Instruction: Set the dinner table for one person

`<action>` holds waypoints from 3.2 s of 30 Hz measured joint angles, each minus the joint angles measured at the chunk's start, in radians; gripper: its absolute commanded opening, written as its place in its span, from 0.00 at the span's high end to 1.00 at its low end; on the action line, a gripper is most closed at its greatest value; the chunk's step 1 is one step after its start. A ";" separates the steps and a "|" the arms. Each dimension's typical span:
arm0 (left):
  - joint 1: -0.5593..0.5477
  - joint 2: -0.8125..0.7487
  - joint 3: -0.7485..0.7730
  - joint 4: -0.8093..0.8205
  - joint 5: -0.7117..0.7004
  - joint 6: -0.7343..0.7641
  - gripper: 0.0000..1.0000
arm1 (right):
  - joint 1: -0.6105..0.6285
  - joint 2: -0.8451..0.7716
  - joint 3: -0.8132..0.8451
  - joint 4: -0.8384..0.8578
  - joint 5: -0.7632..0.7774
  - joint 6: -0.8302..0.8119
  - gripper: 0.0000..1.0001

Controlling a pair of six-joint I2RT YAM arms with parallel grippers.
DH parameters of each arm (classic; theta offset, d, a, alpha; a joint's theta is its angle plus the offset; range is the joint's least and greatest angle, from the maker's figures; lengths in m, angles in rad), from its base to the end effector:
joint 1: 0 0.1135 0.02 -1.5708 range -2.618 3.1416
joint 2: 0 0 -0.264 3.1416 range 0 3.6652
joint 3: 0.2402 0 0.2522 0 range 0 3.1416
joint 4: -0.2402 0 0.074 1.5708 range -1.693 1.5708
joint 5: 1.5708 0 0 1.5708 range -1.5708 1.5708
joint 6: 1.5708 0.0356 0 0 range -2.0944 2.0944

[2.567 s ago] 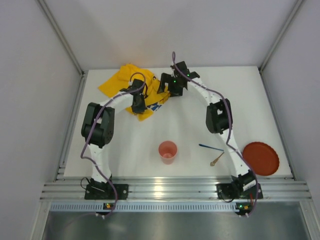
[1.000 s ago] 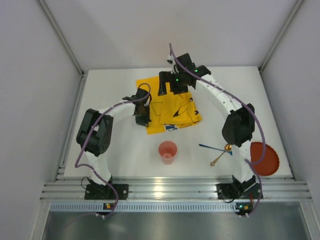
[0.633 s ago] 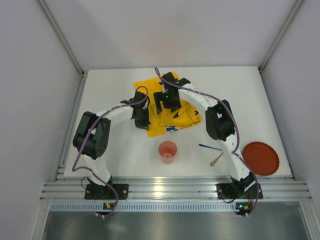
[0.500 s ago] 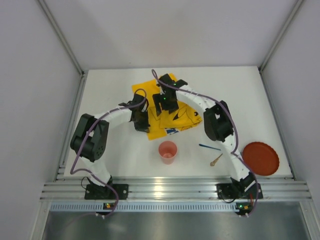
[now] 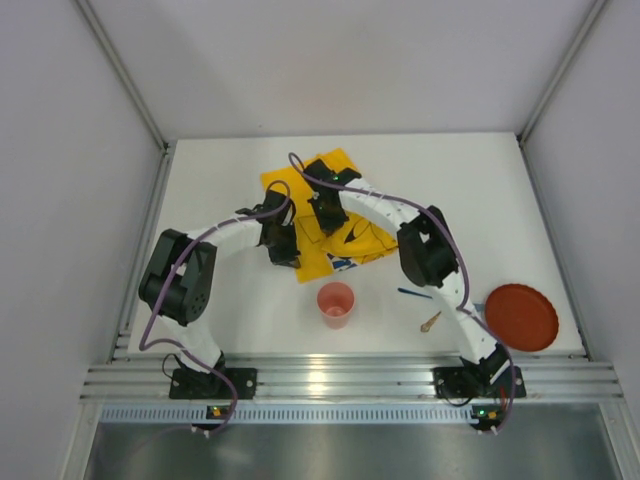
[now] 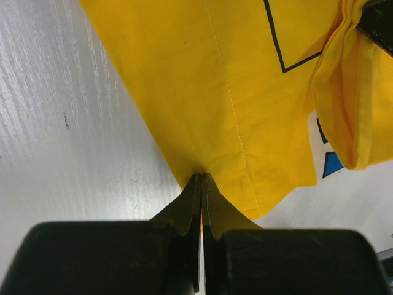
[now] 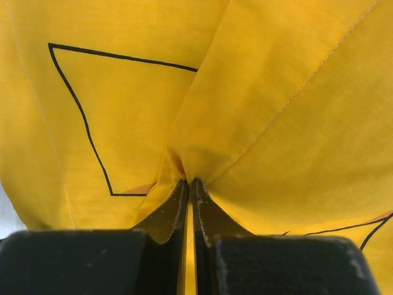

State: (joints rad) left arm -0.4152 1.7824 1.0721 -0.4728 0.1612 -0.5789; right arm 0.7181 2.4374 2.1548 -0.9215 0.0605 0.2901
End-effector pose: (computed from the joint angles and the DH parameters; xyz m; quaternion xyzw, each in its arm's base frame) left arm 0.3102 -0.1430 0.1563 -0.0645 0.9761 -0.1610 0.1311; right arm 0.3873 0.3355 0.1715 -0.2033 0.9615 0.0620 0.1739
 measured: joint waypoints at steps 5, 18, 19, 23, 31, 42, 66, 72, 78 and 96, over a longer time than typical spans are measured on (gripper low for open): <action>0.001 -0.001 -0.003 0.003 0.003 0.000 1.00 | 0.008 -0.002 0.000 -0.001 0.027 -0.002 1.00; 0.015 0.005 0.008 -0.008 0.008 0.017 1.00 | -0.168 -0.240 -0.056 -0.039 -0.013 0.012 1.00; 0.019 0.010 0.016 -0.018 0.011 0.023 1.00 | -0.220 -0.283 -0.075 -0.029 -0.017 0.015 1.00; 0.047 0.025 0.048 -0.066 -0.002 0.055 1.00 | -0.447 -0.426 -0.196 0.036 -0.008 0.017 1.00; 0.071 0.041 0.095 -0.155 -0.104 0.120 1.00 | -0.673 -0.446 -0.588 0.064 0.017 0.042 0.77; 0.127 0.042 0.103 -0.198 -0.134 0.131 1.00 | -0.634 -0.486 -0.650 0.055 0.080 0.052 0.00; 0.019 -0.381 0.127 -0.231 -0.075 0.080 0.24 | -0.602 -0.684 -0.743 0.073 -0.024 0.050 0.00; -0.203 -0.470 0.101 -0.235 0.015 0.084 0.28 | -0.597 -0.797 -0.848 0.078 -0.040 0.050 0.00; -0.334 -0.433 0.079 -0.254 0.029 0.080 0.32 | -0.597 -0.853 -0.915 0.082 -0.047 0.048 0.00; -0.431 -0.105 0.337 -0.332 -0.106 0.066 1.00 | -0.337 -1.097 -0.852 0.080 -0.246 0.041 0.00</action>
State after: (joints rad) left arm -0.8463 1.6779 1.4094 -0.8051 0.0547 -0.5125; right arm 0.3813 1.3407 1.3029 -0.8410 -0.1860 0.3309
